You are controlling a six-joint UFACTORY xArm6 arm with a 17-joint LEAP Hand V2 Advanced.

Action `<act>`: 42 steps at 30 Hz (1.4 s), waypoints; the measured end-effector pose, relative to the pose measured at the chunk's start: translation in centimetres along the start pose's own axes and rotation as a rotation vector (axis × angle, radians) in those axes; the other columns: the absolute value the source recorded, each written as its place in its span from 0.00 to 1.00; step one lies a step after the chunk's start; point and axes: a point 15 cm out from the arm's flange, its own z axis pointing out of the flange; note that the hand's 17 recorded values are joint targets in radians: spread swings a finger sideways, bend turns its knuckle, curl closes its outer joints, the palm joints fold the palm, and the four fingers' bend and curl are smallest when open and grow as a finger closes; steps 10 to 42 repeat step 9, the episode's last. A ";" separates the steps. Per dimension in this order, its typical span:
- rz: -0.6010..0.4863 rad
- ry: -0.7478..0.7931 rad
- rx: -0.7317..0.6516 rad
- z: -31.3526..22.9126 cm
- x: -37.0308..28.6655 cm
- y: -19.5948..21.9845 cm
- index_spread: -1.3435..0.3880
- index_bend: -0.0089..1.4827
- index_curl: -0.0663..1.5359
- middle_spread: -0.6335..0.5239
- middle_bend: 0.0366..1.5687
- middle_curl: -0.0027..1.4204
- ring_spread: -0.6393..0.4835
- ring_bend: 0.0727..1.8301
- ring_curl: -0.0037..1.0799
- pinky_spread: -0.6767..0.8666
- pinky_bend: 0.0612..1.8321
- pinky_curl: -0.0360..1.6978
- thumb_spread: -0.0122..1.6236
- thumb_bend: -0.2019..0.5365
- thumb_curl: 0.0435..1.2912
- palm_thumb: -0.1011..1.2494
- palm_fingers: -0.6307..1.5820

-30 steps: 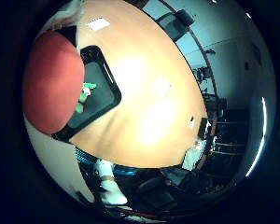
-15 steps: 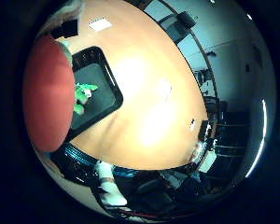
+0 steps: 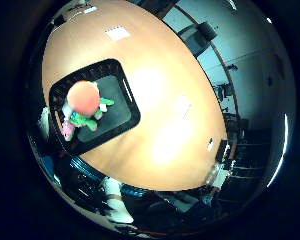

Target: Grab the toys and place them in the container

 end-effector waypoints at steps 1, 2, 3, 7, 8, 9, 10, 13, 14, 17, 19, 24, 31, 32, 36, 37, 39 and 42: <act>-0.001 0.000 -0.001 0.0 0.0 0.1 0.54 0.15 0.30 0.47 0.23 0.28 0.59 0.28 0.27 0.68 0.19 0.29 0.64 0.23 0.18 0.34 0.37; -0.002 0.000 0.001 -0.1 0.0 0.1 0.54 0.15 0.30 0.47 0.22 0.27 0.59 0.27 0.26 0.68 0.18 0.28 0.64 0.23 0.18 0.33 0.38; -0.002 0.000 0.002 -0.2 0.0 0.1 0.54 0.14 0.29 0.48 0.20 0.26 0.60 0.25 0.25 0.69 0.17 0.27 0.63 0.23 0.17 0.31 0.39; 0.000 0.002 0.006 -0.5 0.4 0.2 0.54 0.13 0.28 0.48 0.17 0.25 0.60 0.23 0.23 0.69 0.15 0.25 0.63 0.24 0.17 0.29 0.40; 0.002 0.003 0.002 -0.5 0.4 0.4 0.54 0.13 0.28 0.48 0.17 0.25 0.60 0.22 0.23 0.69 0.15 0.25 0.63 0.24 0.17 0.29 0.41; 0.002 0.002 0.001 -0.6 0.4 0.4 0.54 0.13 0.28 0.48 0.16 0.25 0.60 0.22 0.23 0.69 0.14 0.24 0.63 0.24 0.17 0.29 0.41; 0.002 0.002 0.001 -0.6 0.4 0.4 0.54 0.13 0.28 0.48 0.16 0.25 0.60 0.22 0.23 0.69 0.14 0.24 0.63 0.24 0.17 0.29 0.41; 0.002 0.002 0.001 -0.6 0.4 0.4 0.54 0.13 0.28 0.48 0.16 0.25 0.60 0.22 0.23 0.69 0.14 0.24 0.63 0.24 0.17 0.29 0.41; 0.002 0.002 0.001 -0.6 0.4 0.4 0.54 0.13 0.28 0.48 0.16 0.25 0.60 0.22 0.23 0.69 0.14 0.24 0.63 0.24 0.17 0.29 0.41; 0.002 0.002 0.001 -0.6 0.4 0.4 0.54 0.13 0.28 0.48 0.16 0.25 0.60 0.22 0.23 0.69 0.14 0.24 0.63 0.24 0.17 0.29 0.41; 0.002 0.002 0.001 -0.6 0.4 0.4 0.54 0.13 0.28 0.48 0.16 0.25 0.60 0.22 0.23 0.69 0.14 0.24 0.63 0.24 0.17 0.29 0.41; 0.002 0.002 0.001 -0.6 0.4 0.4 0.54 0.13 0.28 0.48 0.16 0.25 0.60 0.22 0.23 0.69 0.14 0.24 0.63 0.24 0.17 0.29 0.41; 0.002 0.002 0.001 -0.6 0.4 0.4 0.54 0.13 0.28 0.48 0.16 0.25 0.60 0.22 0.23 0.69 0.14 0.24 0.63 0.24 0.17 0.29 0.41; 0.002 0.002 0.001 -0.6 0.4 0.4 0.54 0.13 0.28 0.48 0.16 0.25 0.60 0.22 0.23 0.69 0.14 0.24 0.63 0.24 0.17 0.29 0.41; 0.002 0.002 0.001 -0.6 0.4 0.4 0.54 0.13 0.28 0.48 0.16 0.25 0.60 0.22 0.23 0.69 0.14 0.24 0.63 0.24 0.17 0.29 0.41; 0.002 0.002 0.001 -0.6 0.4 0.4 0.54 0.13 0.28 0.48 0.16 0.25 0.60 0.22 0.23 0.69 0.14 0.24 0.63 0.24 0.17 0.29 0.41; 0.002 0.002 0.001 -0.6 0.4 0.4 0.54 0.13 0.28 0.48 0.16 0.25 0.60 0.22 0.23 0.69 0.14 0.24 0.63 0.24 0.17 0.29 0.41; 0.002 0.002 0.001 -0.6 0.4 0.4 0.54 0.13 0.28 0.48 0.16 0.25 0.60 0.22 0.23 0.69 0.14 0.24 0.63 0.24 0.17 0.29 0.41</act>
